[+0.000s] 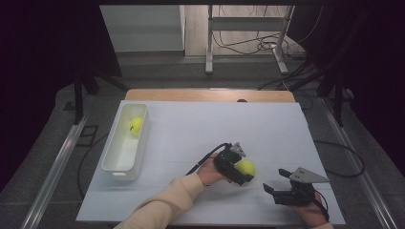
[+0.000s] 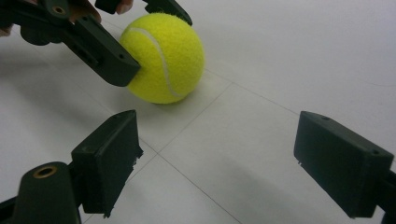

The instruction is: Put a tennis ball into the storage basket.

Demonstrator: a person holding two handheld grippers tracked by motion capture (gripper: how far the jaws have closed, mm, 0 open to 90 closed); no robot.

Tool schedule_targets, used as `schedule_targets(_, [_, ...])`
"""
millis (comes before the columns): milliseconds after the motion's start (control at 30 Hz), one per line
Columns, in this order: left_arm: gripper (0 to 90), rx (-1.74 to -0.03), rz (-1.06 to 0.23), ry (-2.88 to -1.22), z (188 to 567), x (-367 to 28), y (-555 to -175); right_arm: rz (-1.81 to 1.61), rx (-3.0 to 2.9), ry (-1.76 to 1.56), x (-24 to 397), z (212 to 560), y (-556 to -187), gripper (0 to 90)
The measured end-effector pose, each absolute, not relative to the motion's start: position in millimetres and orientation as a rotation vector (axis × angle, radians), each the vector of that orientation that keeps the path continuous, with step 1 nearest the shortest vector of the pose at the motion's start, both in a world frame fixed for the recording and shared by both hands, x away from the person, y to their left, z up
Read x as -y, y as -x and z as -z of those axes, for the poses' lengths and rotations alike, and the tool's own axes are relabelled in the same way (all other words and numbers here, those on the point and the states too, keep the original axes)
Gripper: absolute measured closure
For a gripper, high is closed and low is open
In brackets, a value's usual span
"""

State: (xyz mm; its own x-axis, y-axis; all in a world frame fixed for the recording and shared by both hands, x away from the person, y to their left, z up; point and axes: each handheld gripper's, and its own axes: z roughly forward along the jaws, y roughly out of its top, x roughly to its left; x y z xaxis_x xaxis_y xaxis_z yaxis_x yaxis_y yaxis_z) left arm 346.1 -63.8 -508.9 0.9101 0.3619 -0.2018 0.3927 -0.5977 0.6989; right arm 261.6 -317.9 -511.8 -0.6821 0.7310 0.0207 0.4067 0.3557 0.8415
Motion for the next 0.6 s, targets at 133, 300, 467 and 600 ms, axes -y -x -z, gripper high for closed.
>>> schedule_targets(133, [20.0,-0.522,0.067,-2.267,510.5,66.3,-347.9,-1.251,-2.265,-0.999,318.1,511.7,-261.5,14.9])
schedule_targets(300, [25.3,-0.521,0.068,-2.278,511.0,66.2,-348.7,-1.250,-2.265,-1.000,318.3,511.9,-261.7,14.9])
schedule_targets(467, [26.3,-0.504,0.054,-2.294,509.5,66.1,-348.1,-1.250,-2.261,-1.001,318.0,511.8,-261.5,14.9])
schedule_targets(600, [26.7,-0.499,0.072,-2.287,508.3,64.7,-349.2,-1.249,-2.261,-1.001,318.1,511.8,-261.5,14.9])
